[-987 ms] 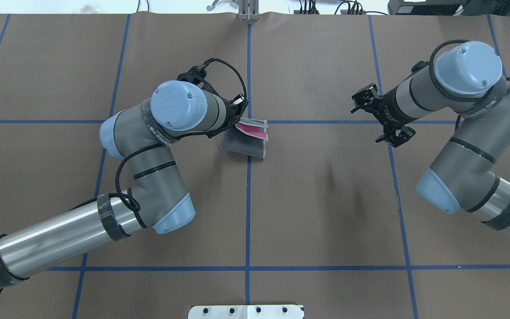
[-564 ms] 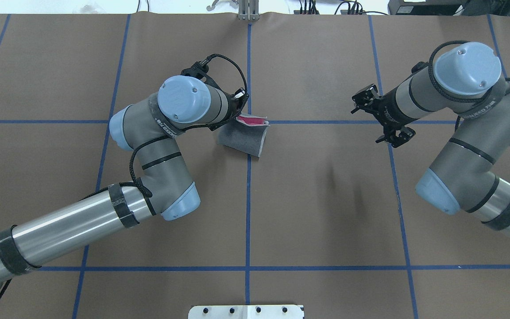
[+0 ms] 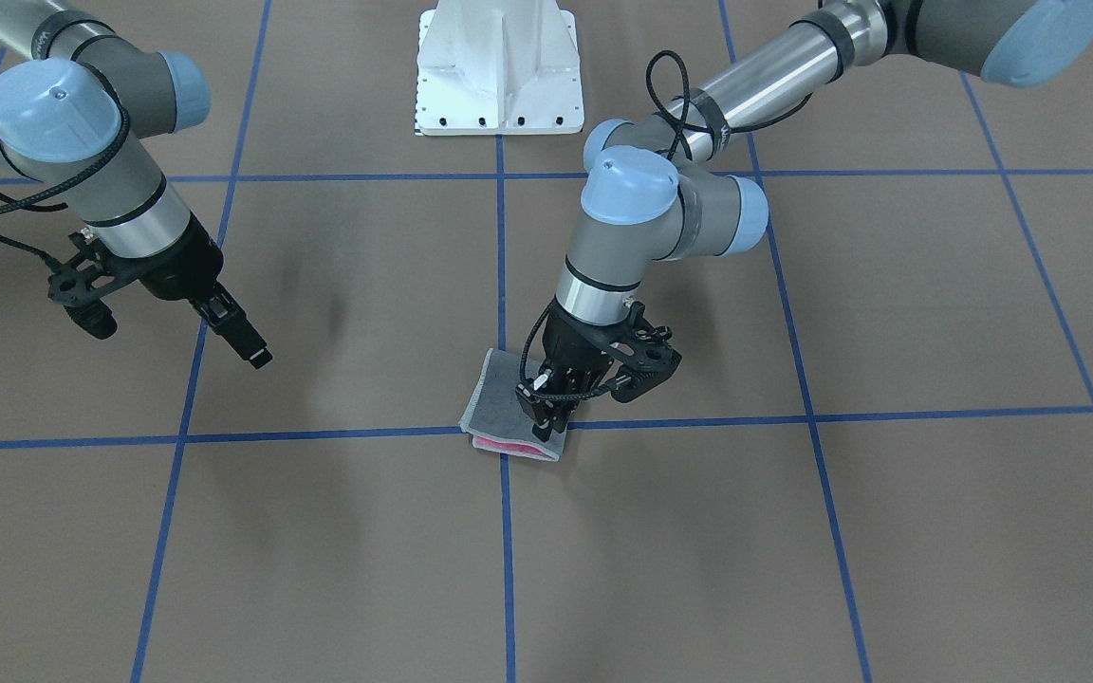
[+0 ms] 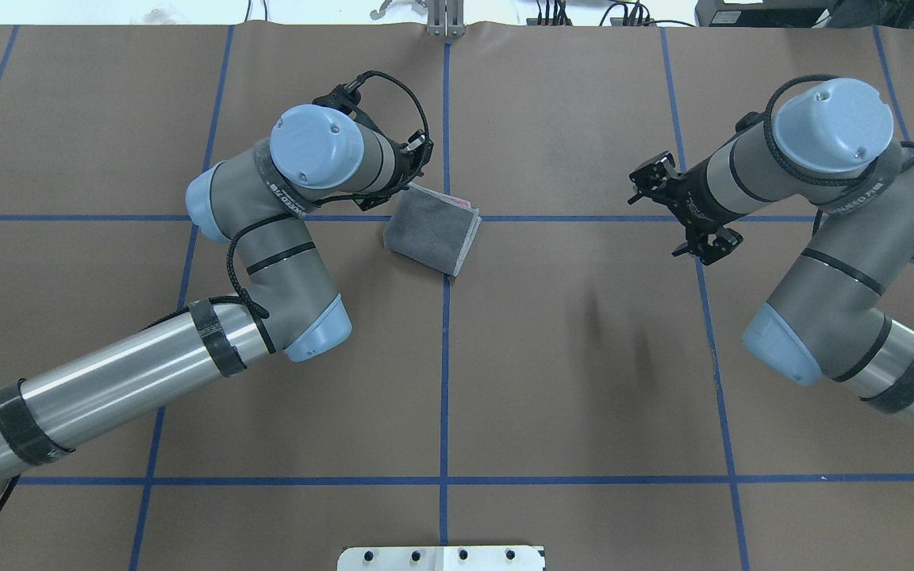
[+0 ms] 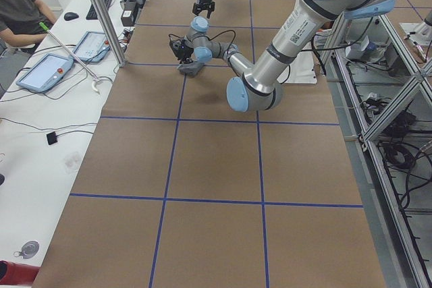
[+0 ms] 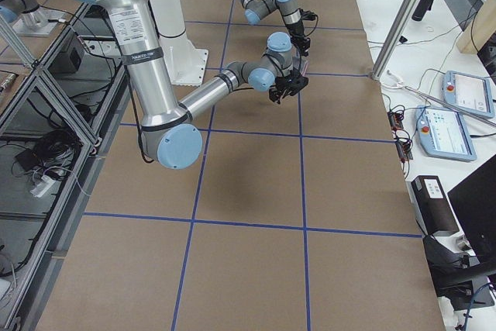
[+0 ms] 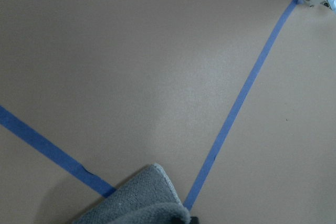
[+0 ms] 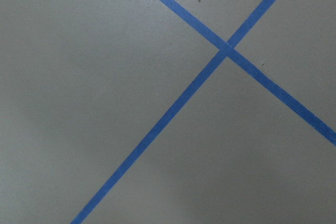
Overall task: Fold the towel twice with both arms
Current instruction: 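Lower the folded end onto the far end and press it flat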
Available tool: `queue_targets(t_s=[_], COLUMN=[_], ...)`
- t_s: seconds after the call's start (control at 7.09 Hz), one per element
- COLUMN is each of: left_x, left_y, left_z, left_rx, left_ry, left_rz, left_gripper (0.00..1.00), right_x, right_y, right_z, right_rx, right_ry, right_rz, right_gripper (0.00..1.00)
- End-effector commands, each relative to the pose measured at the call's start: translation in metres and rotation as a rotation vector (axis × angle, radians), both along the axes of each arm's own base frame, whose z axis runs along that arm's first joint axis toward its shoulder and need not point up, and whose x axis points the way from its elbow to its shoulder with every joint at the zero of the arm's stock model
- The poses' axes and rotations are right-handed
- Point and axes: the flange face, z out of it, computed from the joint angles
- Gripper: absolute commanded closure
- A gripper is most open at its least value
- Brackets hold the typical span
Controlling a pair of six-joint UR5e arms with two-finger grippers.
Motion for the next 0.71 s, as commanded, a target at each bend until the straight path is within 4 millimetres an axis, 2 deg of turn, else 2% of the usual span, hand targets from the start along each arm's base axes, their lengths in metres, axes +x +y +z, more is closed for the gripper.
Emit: queue_targets(t_s=[0.0,0.14,0.42,0.56], left_x=[-0.012,-0.012,0.018,0.036], left_y=[-0.013,-0.013,0.002,0.014], left_z=[-0.011,-0.008,0.010,0.021], left_rx=[0.015,0.015,0.019,0.028], left_ry=[0.017,0.014,0.042,0.059], left_rz=[-0.002,0.000,0.034,0.056], left_gripper=[0.00,0.00,0.00,0.00], right_x=[-0.005,-0.007,-0.005,0.006], right_y=[-0.003,-0.004,-0.006,-0.012], right_z=[0.001,-0.001,-0.005,-0.006], right_rx=[0.000,0.001,0.001,-0.004], right_ry=[0.004,0.003,-0.007,-0.012], right_rz=[-0.001,-0.003,-0.003,0.010], right_gripper=[0.00,0.00,0.00,0.00])
